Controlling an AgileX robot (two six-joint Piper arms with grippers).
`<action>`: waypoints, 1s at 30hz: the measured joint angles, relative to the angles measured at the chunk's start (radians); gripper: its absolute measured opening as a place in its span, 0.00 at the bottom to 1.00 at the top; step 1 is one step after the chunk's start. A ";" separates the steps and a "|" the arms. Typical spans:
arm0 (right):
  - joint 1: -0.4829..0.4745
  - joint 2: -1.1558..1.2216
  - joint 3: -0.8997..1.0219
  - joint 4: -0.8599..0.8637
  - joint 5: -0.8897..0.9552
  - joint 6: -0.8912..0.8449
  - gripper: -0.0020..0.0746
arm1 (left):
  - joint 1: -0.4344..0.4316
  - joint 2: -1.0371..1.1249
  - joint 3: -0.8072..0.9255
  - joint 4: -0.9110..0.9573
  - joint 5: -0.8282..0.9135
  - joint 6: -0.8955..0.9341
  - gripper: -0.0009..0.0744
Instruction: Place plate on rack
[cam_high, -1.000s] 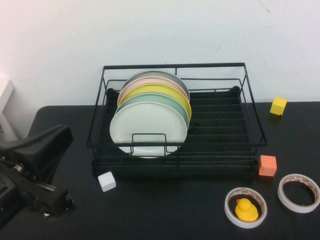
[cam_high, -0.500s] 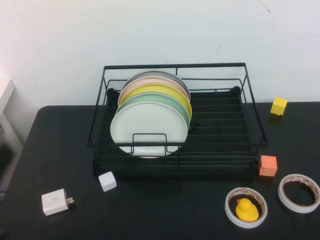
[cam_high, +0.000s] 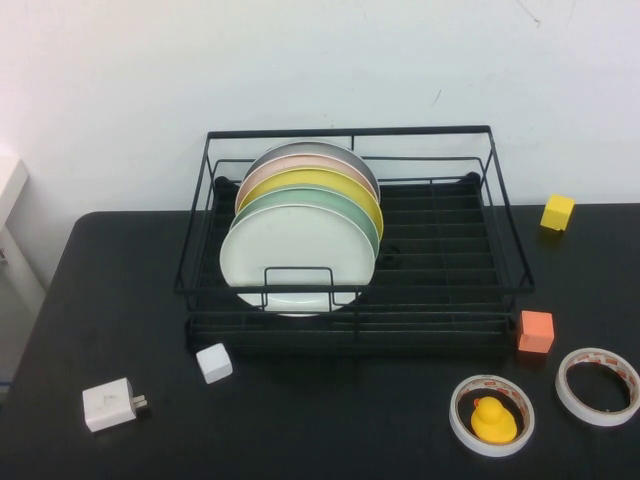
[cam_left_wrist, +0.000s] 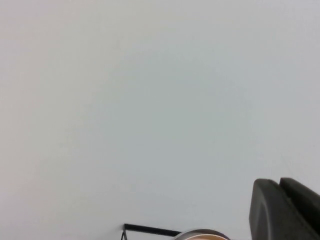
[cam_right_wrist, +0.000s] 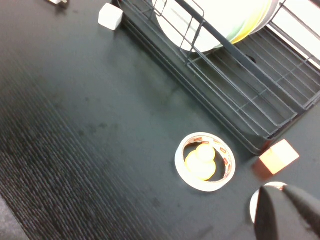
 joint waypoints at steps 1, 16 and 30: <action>0.000 0.000 0.000 0.000 0.000 0.000 0.02 | 0.001 0.000 0.000 0.025 0.010 -0.035 0.01; 0.000 0.000 0.000 0.000 -0.001 0.000 0.02 | 0.001 -0.005 0.231 1.674 0.177 -1.785 0.01; 0.000 0.000 0.000 0.000 -0.001 0.000 0.02 | 0.001 -0.005 0.240 1.709 0.313 -1.847 0.01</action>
